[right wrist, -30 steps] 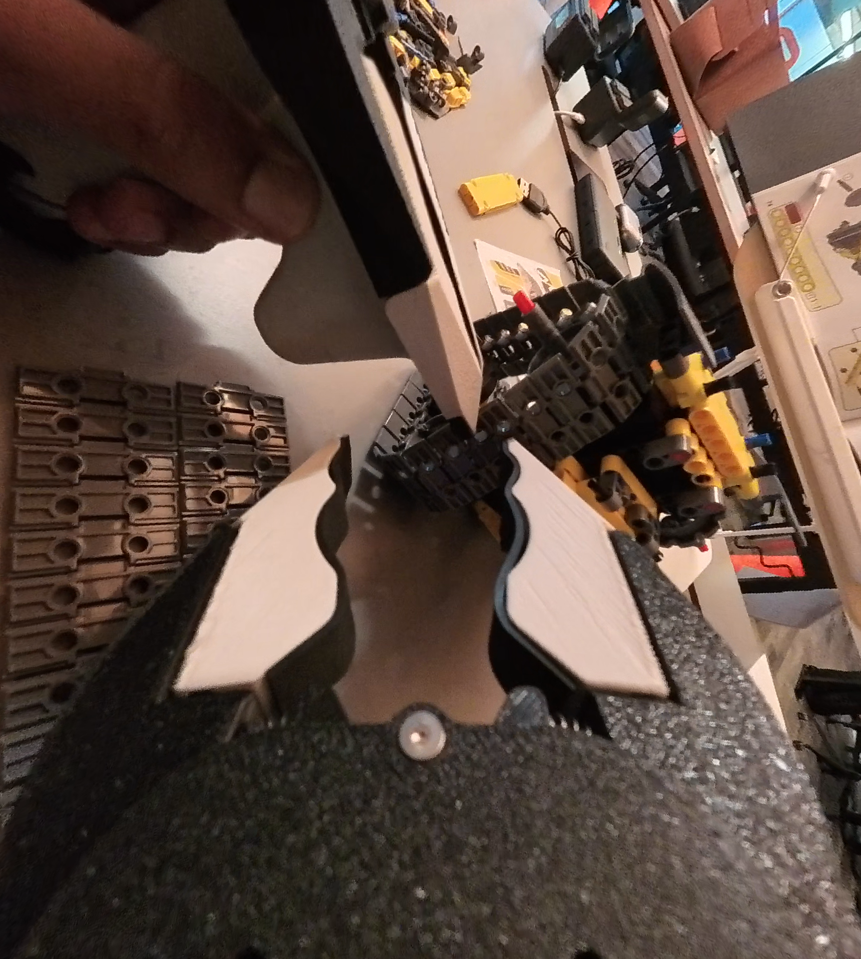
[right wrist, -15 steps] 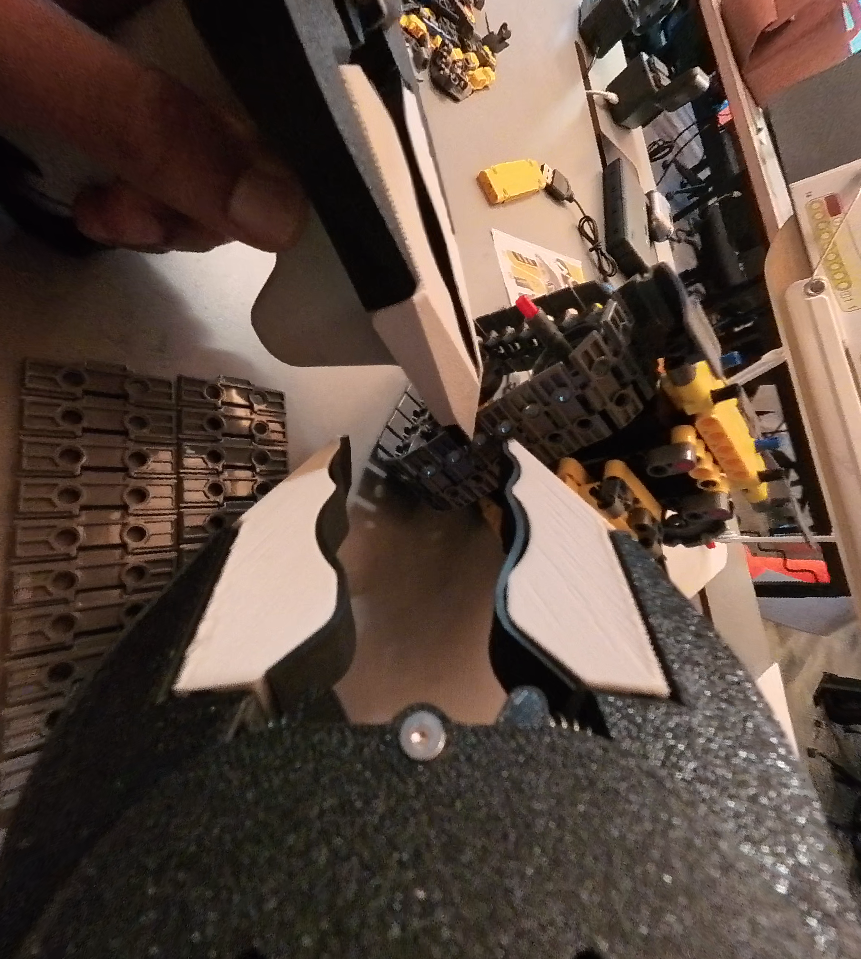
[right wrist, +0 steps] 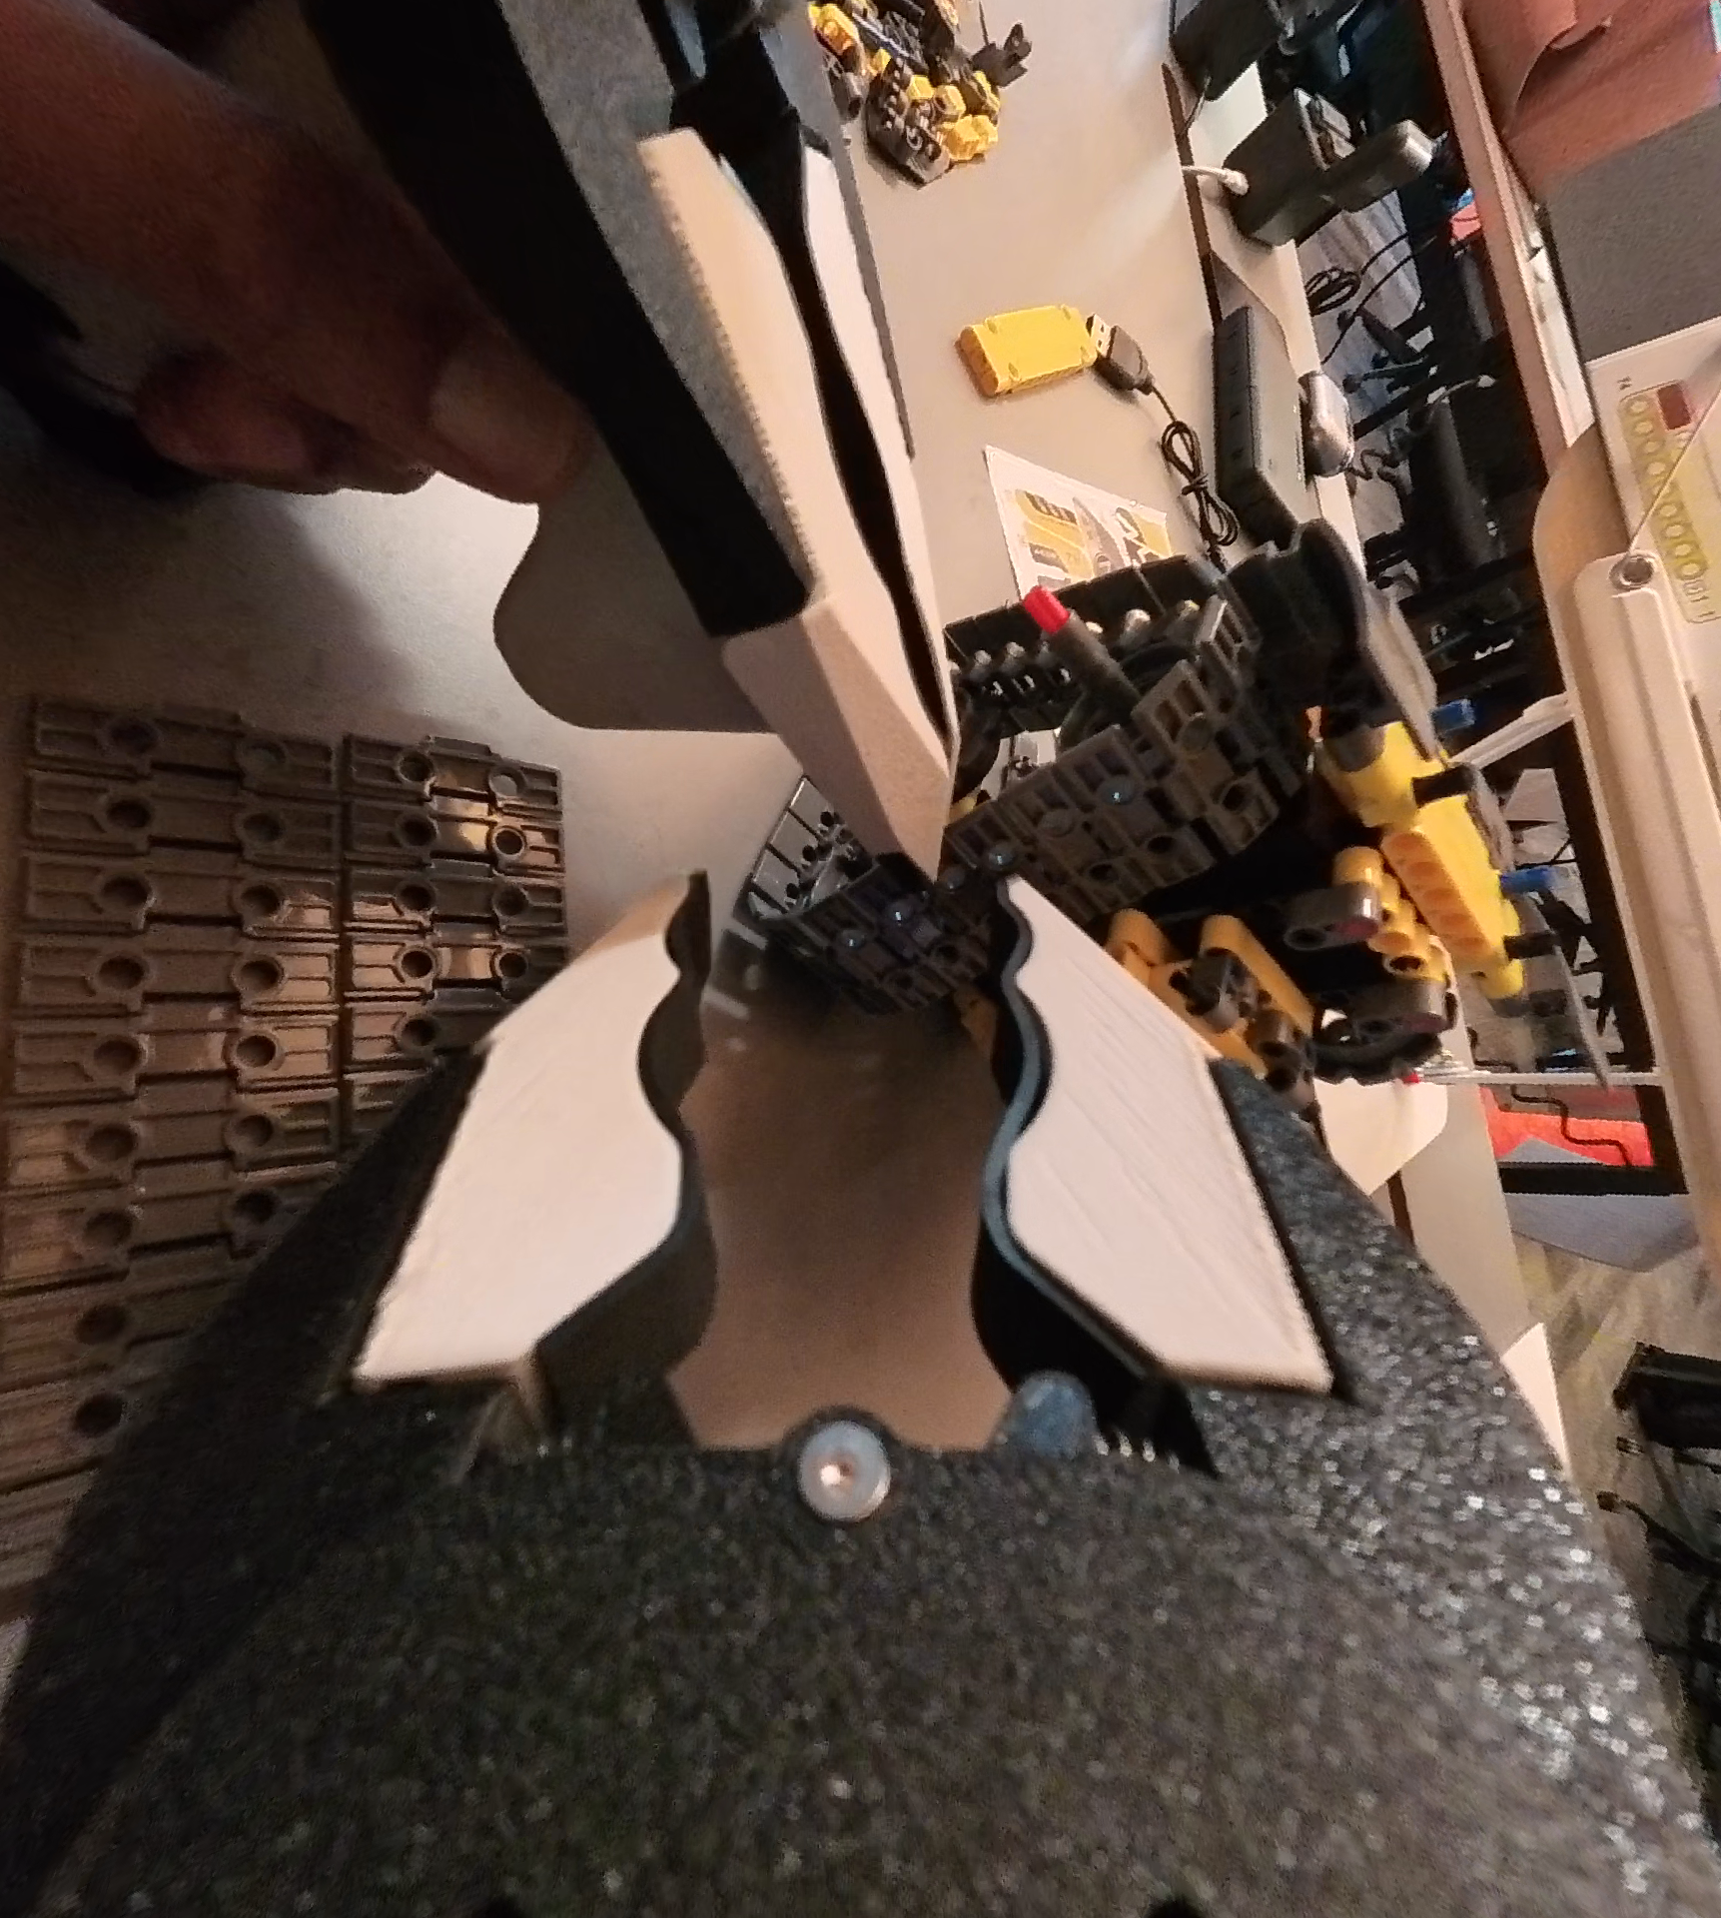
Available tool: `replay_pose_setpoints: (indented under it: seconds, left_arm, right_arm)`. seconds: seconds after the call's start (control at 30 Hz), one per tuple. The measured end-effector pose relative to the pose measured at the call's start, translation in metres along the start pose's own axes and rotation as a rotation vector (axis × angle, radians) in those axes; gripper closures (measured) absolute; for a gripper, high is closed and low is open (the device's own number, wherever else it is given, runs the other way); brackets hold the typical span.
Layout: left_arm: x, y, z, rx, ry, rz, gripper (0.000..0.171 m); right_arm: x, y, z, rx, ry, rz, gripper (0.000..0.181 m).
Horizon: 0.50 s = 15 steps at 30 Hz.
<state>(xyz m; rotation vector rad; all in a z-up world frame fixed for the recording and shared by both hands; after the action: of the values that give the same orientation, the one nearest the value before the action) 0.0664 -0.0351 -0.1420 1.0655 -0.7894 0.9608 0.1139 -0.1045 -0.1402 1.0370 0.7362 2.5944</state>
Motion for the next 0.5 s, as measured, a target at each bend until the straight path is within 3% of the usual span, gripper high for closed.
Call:
replay_pose_setpoints:
  seconds: [0.5]
  left_arm:
    - [0.0011, -0.0028, -0.0003, -0.019, 0.005, -0.005, 0.171]
  right_arm:
    - [-0.0012, -0.0018, 0.0043, 0.003, 0.038, -0.019, 0.134]
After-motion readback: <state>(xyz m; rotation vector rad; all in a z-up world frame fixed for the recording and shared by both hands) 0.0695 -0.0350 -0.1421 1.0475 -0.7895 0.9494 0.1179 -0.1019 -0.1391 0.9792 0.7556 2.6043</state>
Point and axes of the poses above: each gripper's, where its closed fingertips meet, y back along the fingers, x out of its top, z = x × y across the jaws, the point moved 7 cm from there along y, back along the fingers
